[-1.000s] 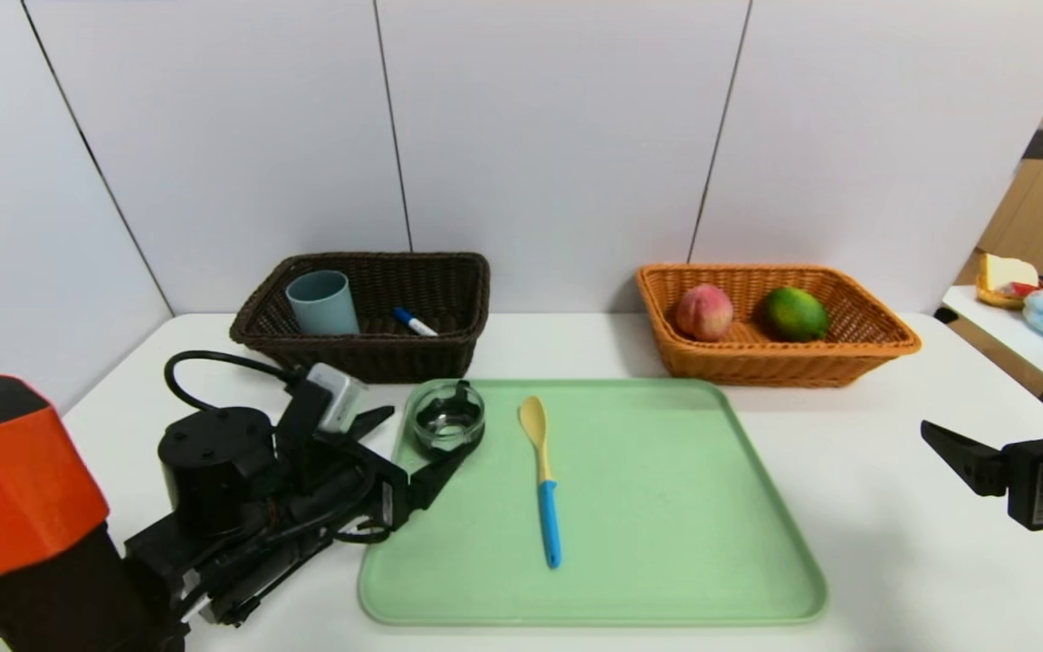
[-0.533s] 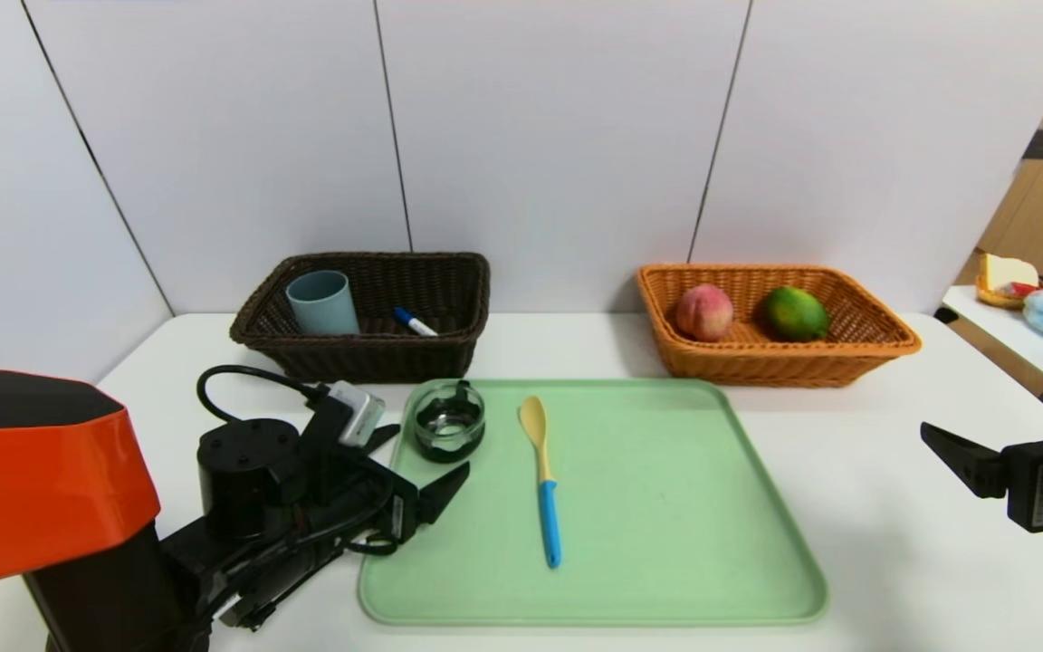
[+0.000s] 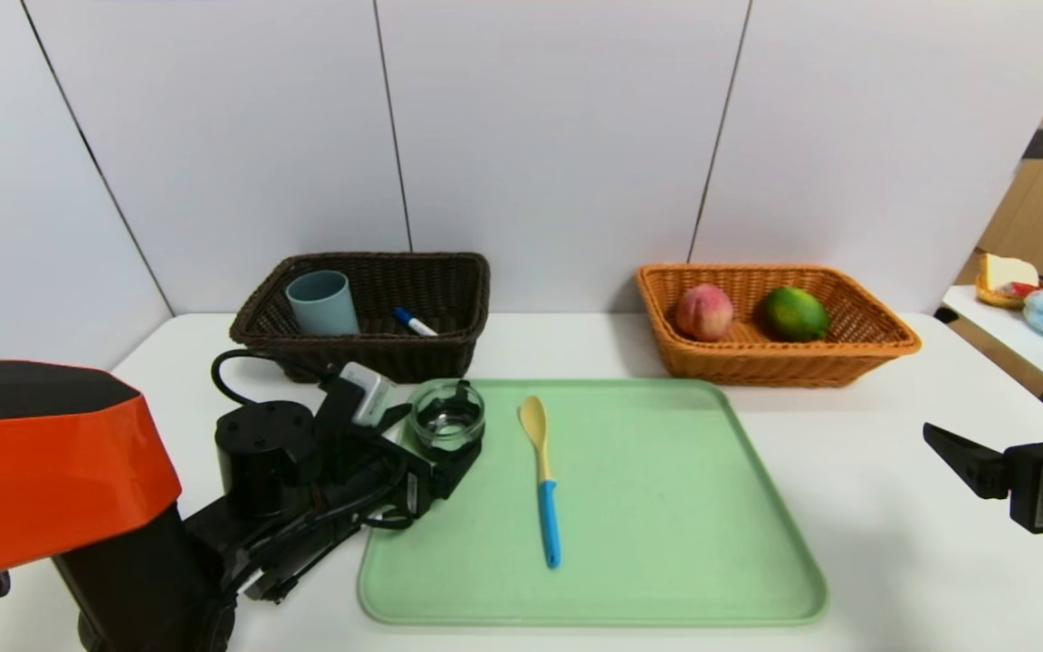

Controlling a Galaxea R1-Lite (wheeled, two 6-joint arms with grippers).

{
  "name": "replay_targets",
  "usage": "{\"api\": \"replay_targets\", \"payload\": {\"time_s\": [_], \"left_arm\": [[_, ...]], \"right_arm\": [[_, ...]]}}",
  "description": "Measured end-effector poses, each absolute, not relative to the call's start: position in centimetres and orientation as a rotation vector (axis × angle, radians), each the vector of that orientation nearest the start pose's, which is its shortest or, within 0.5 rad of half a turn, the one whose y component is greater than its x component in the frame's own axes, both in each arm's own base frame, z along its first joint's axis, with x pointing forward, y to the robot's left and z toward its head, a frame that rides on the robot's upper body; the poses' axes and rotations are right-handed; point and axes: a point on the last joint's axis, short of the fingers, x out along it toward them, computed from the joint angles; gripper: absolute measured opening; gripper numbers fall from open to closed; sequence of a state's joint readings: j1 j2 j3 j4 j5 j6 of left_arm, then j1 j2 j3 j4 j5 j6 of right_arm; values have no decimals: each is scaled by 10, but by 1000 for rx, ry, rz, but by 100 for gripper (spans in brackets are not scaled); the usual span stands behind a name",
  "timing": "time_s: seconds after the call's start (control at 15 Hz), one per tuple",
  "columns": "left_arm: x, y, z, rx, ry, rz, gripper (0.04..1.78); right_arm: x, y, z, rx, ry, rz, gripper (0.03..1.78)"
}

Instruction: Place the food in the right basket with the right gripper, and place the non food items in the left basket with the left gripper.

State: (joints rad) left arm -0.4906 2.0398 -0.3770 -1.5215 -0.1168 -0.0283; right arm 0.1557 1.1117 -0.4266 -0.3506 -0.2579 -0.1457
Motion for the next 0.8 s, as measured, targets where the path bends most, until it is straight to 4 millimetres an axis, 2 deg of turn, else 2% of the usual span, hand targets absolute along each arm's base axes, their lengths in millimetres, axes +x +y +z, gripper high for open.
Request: {"api": "replay_targets", "payload": {"time_s": [0.8], "left_arm": [[281, -157, 64, -15, 132, -610, 169]], "right_arm": [[146, 17, 183, -210, 340, -73, 170]]}}
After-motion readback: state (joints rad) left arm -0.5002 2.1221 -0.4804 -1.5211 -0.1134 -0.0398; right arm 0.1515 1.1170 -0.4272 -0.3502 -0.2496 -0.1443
